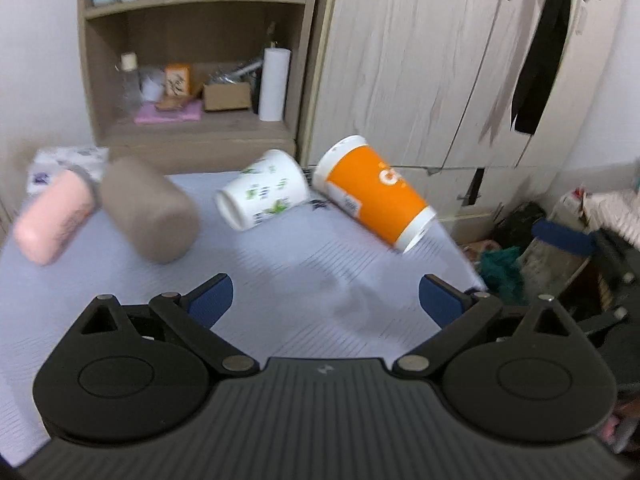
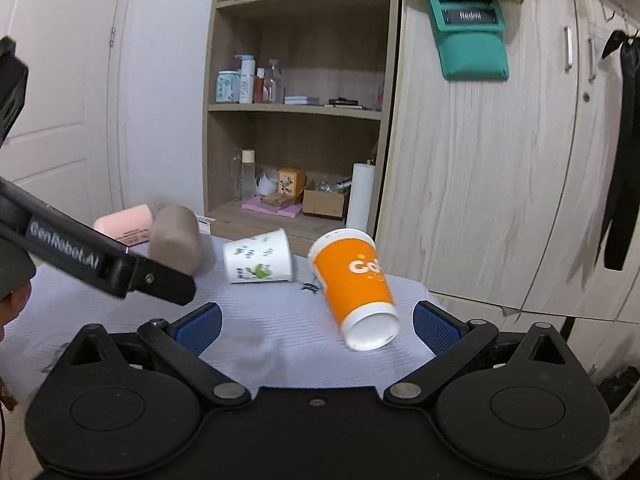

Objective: Flip cup upright
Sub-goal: 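Move the right gripper to the lying orange cup and close around it, then lift the orange cup with the right gripper and rotate it rim-up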

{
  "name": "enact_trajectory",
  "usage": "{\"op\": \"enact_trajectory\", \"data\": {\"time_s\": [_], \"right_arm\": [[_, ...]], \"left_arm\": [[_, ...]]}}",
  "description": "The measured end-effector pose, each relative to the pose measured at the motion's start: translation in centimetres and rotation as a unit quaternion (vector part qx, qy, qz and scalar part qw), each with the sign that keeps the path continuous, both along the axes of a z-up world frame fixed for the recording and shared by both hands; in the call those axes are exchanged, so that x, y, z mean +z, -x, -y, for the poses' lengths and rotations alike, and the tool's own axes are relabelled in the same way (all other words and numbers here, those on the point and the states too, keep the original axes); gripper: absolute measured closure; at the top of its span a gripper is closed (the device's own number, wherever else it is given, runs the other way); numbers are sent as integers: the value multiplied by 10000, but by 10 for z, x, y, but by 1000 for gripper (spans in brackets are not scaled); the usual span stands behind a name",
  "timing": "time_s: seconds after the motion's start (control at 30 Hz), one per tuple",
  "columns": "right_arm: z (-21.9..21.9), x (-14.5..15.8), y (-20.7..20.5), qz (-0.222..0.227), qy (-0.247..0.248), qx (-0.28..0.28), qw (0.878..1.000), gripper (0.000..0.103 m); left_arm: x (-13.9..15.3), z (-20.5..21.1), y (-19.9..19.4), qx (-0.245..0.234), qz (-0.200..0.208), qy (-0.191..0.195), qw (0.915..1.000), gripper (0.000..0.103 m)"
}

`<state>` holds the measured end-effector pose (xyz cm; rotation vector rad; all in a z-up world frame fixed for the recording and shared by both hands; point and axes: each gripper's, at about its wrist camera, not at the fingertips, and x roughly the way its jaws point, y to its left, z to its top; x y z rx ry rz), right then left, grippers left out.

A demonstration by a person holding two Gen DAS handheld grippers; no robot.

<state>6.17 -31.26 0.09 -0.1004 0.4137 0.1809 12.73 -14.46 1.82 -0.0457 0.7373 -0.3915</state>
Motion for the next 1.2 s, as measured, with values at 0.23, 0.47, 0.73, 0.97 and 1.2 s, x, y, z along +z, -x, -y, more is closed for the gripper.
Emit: {"op": "enact_trajectory", "data": {"time_s": [0.23, 0.47, 0.73, 0.97, 1.2], "right_arm": [[19, -14, -51, -89, 141, 451, 9988, 0], [25, -30, -103, -544, 370, 686, 9955, 2], [47, -50, -145, -1315, -440, 710, 9878, 6], [52, -54, -166, -1540, -643, 823, 9825, 23], [60, -51, -170, -1832, -1081, 617, 9752, 31]], "left_arm": [[-23, 28, -63, 336, -466, 601, 9965, 5], [-36, 53, -103, 466, -500, 662, 9955, 10], [-43, 58, -119, 505, -575, 924, 9928, 10], [-62, 59, -141, 566, -1206, 1268, 9829, 10], [-64, 53, -141, 584, -1189, 1425, 9809, 11]]}}
